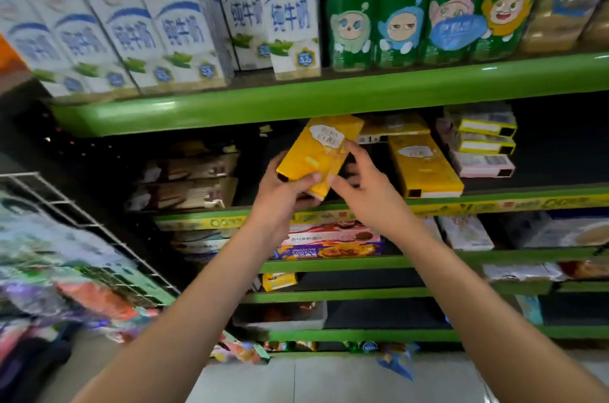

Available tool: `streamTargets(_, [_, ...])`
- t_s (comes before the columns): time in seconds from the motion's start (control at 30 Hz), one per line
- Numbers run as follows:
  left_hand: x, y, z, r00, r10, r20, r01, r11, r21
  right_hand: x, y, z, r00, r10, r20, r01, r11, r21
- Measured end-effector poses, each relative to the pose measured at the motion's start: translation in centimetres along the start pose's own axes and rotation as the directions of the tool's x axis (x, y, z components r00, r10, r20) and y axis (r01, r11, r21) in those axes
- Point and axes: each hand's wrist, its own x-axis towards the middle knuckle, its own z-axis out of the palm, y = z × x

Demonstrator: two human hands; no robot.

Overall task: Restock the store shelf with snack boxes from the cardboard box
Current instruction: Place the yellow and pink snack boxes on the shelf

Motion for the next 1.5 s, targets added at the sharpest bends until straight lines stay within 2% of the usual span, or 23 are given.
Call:
streamTargets(0.07, [0.0, 0.1, -2.1, 0.999, 0.007, 0.049, -0.009, 0.999, 0.054, 1.2, -0.2, 1.9, 0.993, 0.110, -0.043, -0.101, 0.979, 0.177])
streamTargets(0.13, [0.6, 0.7, -3.9, 0.998, 0.031, 0.062, -0.042, 0.983, 0.177, 2.2, -0.5, 3.2, 0.980, 0.179, -0.082, -0.153, 0.955, 0.254])
streamTargets(0.23, [2.3, 1.8, -5.7, 0.992, 0.074, 0.104, -0.108, 0.917, 0.383, 3.4, -0.9, 4.2, 0.978, 0.187, -0.095, -0.163, 0.962, 0.218])
streamTargets(0.33, [4.0, 2.7, -6.4, 0.982, 0.073, 0.174, -0.144, 0.886, 0.440, 4.3, -0.7, 4.2, 0.980, 0.161, -0.121, -0.140, 0.977, 0.164])
streamTargets(0.43, [5.2, 2.6, -6.3, 0.973, 0.009, 0.229, -0.124, 0.861, 0.494, 4.3, 0.1, 3.5, 0.972, 0.207, -0.107, -0.194, 0.973, 0.126])
streamTargets(0.53, [6.3, 1.9, -6.3, 0.976, -0.028, 0.215, -0.080, 0.876, 0.476, 3.9, 0.7, 3.1, 0.973, 0.221, -0.063, -0.217, 0.974, 0.064])
streamTargets(0.7, [6.7, 1.3, -5.6, 0.984, -0.024, 0.178, -0.028, 0.959, 0.283, 5.1, 0.5, 1.9, 0.981, 0.183, 0.069, -0.180, 0.982, -0.054])
streamTargets(1.2, [6.1, 0.7, -5.8, 0.979, -0.052, 0.197, -0.012, 0.949, 0.314, 5.5, 2.4, 1.5, 0.937, 0.196, 0.289, -0.199, 0.980, -0.020])
streamTargets(1.5, [5.6, 0.7, -5.5, 0.984, -0.030, 0.175, -0.030, 0.944, 0.329, 5.2, 2.1, 1.4, 0.933, 0.174, 0.316, -0.177, 0.984, -0.020])
